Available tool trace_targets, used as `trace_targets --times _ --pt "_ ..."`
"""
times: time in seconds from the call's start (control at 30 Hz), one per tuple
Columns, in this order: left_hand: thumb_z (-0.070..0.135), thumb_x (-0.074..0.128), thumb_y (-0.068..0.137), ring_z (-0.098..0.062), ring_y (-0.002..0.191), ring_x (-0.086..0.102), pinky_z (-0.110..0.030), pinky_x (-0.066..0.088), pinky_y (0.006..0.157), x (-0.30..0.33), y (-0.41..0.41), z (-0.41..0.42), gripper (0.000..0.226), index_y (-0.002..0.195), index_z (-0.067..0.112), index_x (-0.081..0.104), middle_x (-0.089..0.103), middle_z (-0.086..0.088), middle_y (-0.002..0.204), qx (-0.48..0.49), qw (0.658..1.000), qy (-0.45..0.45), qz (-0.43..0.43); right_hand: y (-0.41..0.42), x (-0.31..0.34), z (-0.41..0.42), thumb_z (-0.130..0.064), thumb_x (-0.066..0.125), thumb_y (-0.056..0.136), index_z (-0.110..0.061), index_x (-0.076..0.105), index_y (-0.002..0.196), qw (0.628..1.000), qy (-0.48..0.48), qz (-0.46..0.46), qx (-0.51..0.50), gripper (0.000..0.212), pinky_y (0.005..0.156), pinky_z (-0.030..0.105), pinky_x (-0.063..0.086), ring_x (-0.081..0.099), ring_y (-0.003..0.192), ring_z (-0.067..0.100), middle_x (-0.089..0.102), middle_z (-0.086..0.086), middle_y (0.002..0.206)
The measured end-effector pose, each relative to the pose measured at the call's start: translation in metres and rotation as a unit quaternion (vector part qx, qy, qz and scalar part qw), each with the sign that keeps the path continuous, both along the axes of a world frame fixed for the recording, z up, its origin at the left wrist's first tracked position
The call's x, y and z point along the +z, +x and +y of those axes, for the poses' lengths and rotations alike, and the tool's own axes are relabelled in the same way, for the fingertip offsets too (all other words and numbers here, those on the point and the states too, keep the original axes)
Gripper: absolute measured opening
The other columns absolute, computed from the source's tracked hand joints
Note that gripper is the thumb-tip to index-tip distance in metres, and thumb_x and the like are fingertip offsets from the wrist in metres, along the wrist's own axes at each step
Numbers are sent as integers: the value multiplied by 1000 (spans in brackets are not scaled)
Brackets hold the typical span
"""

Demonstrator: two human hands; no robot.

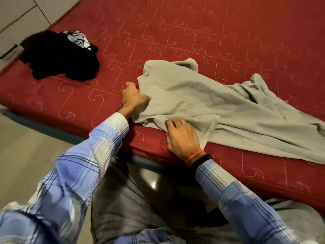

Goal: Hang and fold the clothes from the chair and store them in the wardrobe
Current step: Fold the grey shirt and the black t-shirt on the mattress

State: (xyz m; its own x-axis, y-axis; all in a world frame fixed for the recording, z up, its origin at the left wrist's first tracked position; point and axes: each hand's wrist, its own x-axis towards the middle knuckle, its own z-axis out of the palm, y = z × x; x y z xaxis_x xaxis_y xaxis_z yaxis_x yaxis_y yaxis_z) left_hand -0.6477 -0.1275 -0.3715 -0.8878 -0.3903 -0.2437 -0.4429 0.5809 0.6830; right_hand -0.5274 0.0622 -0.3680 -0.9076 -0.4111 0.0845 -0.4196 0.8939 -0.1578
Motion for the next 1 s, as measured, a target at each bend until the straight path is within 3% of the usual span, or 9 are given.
trace_targets --times 0.07,0.17,0.3,0.37,0.5,0.6,0.7,0.87,1.0 --pt "33 84 68 -29 111 60 -36 50 93 0 7 -1 77 126 7 42 62 -11 119 -3 1000 -22 -1 0 5 1 -8 59 77 -6 64 103 1000 -10 -3 8 27 67 39 48 62 85 37 64 15 98" --pt "37 84 67 -33 111 60 -42 50 96 2 12 -2 81 127 5 39 62 -13 119 -19 998 -58 -7 1 12 0 -11 53 88 -6 63 107 999 -35 -17 26 22 67 40 48 62 86 39 63 15 98" --pt "32 86 70 -32 115 57 -40 47 98 5 17 -9 90 136 2 34 61 -14 122 -34 997 -69 -19 13 14 -7 -20 51 95 -7 66 104 991 -98 -62 66 22 73 42 51 62 86 40 64 16 94" --pt "27 85 71 -29 111 58 -39 48 96 3 22 -17 79 132 6 39 62 -12 117 -8 999 -50 20 20 15 -13 -18 52 94 -6 68 103 982 -130 -99 93 21 79 43 50 62 90 39 67 17 94" --pt "24 84 73 -32 107 60 -41 49 94 2 34 -32 64 121 8 44 62 -14 115 27 995 -55 75 32 21 -28 -19 59 95 -5 68 116 960 -173 -175 133 27 93 35 47 63 103 31 71 14 107" --pt "40 83 72 -38 116 56 -43 47 96 6 42 -33 80 127 1 40 60 -20 123 19 996 -87 24 36 21 -32 -33 65 92 -11 64 124 952 -175 -220 119 40 92 34 49 65 96 21 73 3 100" --pt "39 88 67 -40 119 53 -45 45 98 13 53 -29 91 130 -1 36 56 -23 127 -6 993 -118 -6 37 17 -27 -44 64 89 -17 67 116 966 -208 -138 63 38 84 37 53 67 90 20 73 -3 93" --pt "12 76 78 -37 121 43 -47 38 101 15 76 -4 61 130 9 45 45 -18 132 -79 959 -260 77 29 13 2 -43 60 92 -19 68 110 979 -199 -39 -3 31 79 36 53 66 90 25 72 0 98" --pt "18 68 83 -27 104 58 -41 48 93 7 93 42 27 109 17 63 64 -7 111 -194 950 -195 151 28 12 37 -36 59 90 -15 70 105 967 -247 -3 -58 28 76 38 54 66 84 26 71 4 94"
